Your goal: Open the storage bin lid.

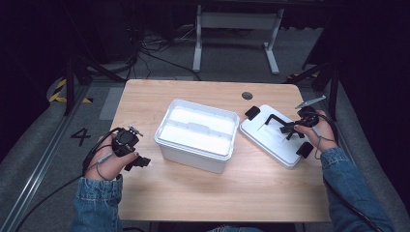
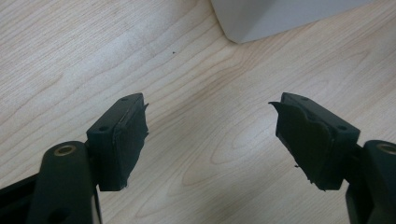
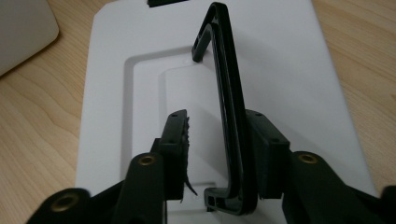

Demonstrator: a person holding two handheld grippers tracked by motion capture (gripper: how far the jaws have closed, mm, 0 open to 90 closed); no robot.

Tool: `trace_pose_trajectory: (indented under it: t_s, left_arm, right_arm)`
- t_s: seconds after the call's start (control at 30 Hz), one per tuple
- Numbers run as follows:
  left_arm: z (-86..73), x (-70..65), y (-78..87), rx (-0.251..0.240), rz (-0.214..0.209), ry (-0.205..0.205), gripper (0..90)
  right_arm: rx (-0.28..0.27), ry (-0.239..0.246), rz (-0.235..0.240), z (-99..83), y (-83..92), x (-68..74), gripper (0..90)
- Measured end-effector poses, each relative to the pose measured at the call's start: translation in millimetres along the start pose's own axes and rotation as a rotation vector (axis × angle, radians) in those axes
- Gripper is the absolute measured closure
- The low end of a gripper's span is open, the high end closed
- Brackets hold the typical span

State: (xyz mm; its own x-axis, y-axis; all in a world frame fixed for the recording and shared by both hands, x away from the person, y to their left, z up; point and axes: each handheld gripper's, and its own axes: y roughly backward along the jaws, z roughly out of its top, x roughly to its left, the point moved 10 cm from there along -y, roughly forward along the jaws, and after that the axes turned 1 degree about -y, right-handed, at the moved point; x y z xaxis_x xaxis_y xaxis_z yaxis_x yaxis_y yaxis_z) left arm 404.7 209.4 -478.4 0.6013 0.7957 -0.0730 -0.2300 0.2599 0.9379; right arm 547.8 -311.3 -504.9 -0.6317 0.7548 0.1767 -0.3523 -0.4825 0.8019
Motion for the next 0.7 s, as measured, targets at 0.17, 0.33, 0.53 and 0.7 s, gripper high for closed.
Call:
trace_pose_trajectory:
  t_s: [0.17, 0.33, 0.53, 0.7]
  left_arm:
    - [-0.2, -1.0, 0.3, -0.005, -0.013, 0.014, 25.6]
    - [-1.2, -0.5, 0.9, -0.006, -0.01, 0.016, 25.6]
    - [-5.6, 0.2, 3.7, -0.009, -0.01, 0.032, 25.6]
    - [-7.5, 0.4, 4.1, -0.01, -0.007, 0.036, 25.6]
  right_arm:
    - [-0.024, -0.002, -0.023, 4.5, 3.0, -2.6, 50.6]
    - [-0.033, -0.009, -0.035, 10.1, 10.9, 0.0, 47.4]
    - [-0.059, 0.026, -0.043, 22.0, 24.3, 14.9, 45.5]
    - [-0.083, 0.061, -0.027, 28.9, 34.2, 33.6, 44.5]
